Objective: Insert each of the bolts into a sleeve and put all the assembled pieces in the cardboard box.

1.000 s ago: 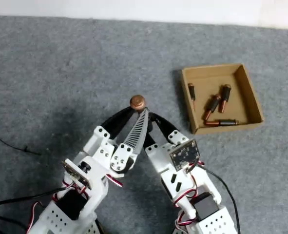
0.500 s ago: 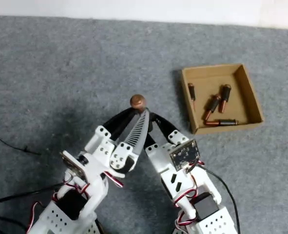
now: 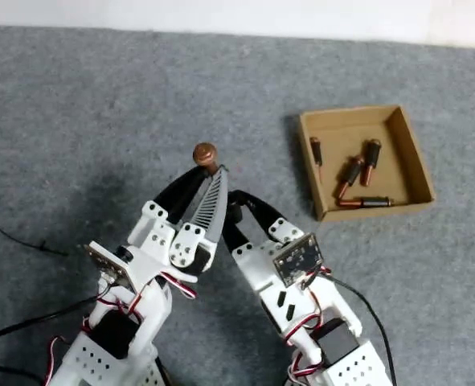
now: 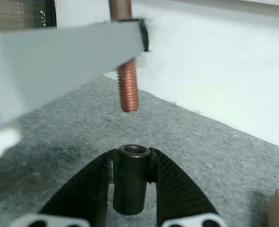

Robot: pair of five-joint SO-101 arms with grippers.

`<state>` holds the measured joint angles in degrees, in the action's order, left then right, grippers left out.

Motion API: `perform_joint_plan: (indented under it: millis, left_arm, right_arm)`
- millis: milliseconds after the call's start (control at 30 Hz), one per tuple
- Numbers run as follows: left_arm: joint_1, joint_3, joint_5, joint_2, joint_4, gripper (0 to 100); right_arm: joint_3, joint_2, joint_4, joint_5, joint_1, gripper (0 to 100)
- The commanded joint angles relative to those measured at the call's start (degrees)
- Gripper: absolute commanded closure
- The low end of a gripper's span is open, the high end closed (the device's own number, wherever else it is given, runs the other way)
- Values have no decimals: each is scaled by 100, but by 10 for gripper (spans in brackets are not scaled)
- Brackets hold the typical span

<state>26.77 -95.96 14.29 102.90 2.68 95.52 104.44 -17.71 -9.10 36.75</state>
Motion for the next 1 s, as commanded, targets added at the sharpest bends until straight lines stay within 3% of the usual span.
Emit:
perform_joint_plan:
  millis: [0,200,767,967]
  left_arm:
    - [22,-127,193,-40,-167,995]
    - [-101,-127,967,-40,-299,995]
    - [-48,-127,1011,-48,-756,995]
    - [796,-127,967,-48,-1266,995]
  right_arm:
    - [286,92,198,-62,48,994]
    - [189,92,189,-62,22,994]
    - [136,92,189,-62,22,994]
    - [-57,92,180,-62,171,994]
